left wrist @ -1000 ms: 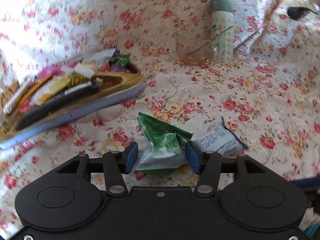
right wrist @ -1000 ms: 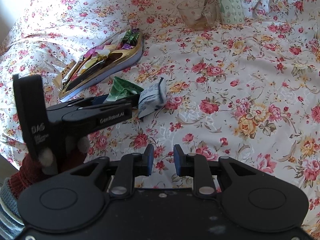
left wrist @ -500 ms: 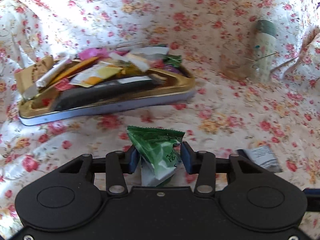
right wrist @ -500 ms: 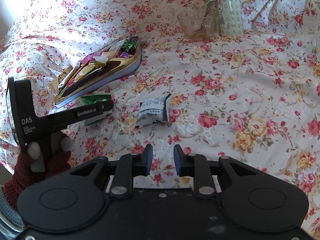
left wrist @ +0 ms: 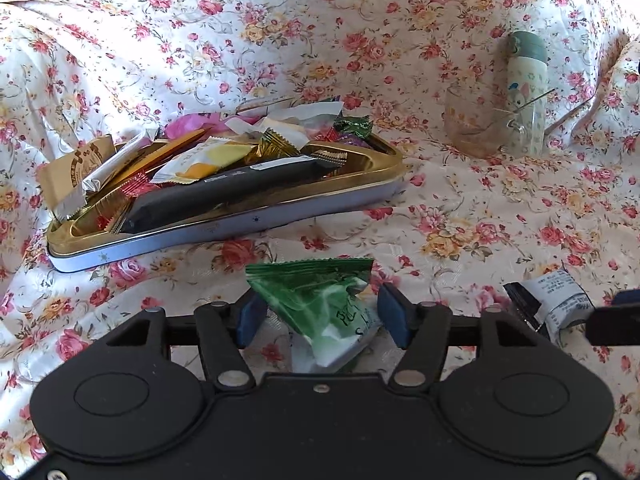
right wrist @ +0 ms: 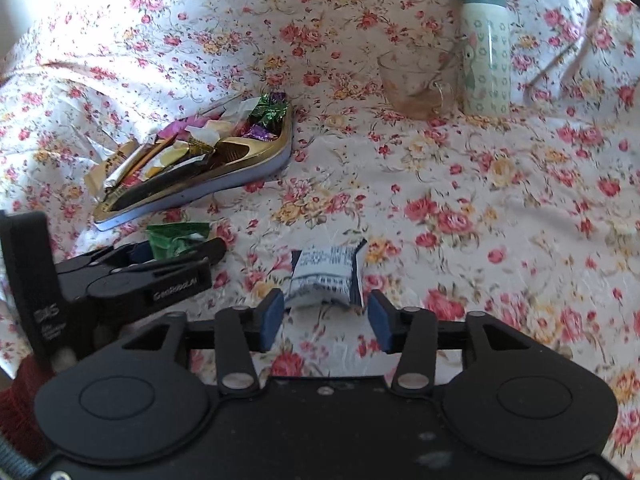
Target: Organize snacks
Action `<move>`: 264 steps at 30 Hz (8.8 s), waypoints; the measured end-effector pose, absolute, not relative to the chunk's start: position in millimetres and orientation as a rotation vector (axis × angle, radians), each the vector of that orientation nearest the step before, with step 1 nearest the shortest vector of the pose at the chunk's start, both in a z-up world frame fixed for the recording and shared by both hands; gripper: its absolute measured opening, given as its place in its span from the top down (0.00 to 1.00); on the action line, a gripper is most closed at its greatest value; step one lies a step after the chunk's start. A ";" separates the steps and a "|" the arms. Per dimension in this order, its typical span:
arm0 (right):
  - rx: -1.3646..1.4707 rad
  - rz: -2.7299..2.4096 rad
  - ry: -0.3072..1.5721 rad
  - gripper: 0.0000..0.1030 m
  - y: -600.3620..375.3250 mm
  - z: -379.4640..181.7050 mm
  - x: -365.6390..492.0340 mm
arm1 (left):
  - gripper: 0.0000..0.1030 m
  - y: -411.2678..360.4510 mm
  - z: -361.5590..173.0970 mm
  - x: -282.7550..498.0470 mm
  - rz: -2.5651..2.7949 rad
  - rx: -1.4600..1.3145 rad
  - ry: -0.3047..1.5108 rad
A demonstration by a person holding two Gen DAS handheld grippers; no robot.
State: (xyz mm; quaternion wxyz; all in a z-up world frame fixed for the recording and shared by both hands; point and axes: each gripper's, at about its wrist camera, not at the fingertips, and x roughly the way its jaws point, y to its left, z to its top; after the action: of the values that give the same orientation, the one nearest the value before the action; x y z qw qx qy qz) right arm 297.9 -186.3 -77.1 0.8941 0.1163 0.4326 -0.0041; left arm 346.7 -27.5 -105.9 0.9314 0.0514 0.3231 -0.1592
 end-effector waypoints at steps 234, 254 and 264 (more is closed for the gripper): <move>0.281 0.173 0.967 0.48 -136.9 -29.6 116.2 | 0.43 29.8 -41.7 121.1 0.006 -0.026 1.070; 0.260 0.070 0.928 0.48 -157.3 -11.8 77.8 | 0.43 10.1 -30.3 101.5 -0.010 0.018 1.007; 0.256 0.000 0.888 0.48 -174.0 -3.1 33.7 | 0.43 -4.8 -20.8 67.8 -0.045 0.043 0.945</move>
State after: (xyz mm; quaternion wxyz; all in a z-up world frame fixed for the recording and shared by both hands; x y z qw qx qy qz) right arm 33.7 -174.0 -3.1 0.8950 0.1237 0.4286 -0.0001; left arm 67.8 -4.8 -20.8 0.8900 0.0209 0.4549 -0.0217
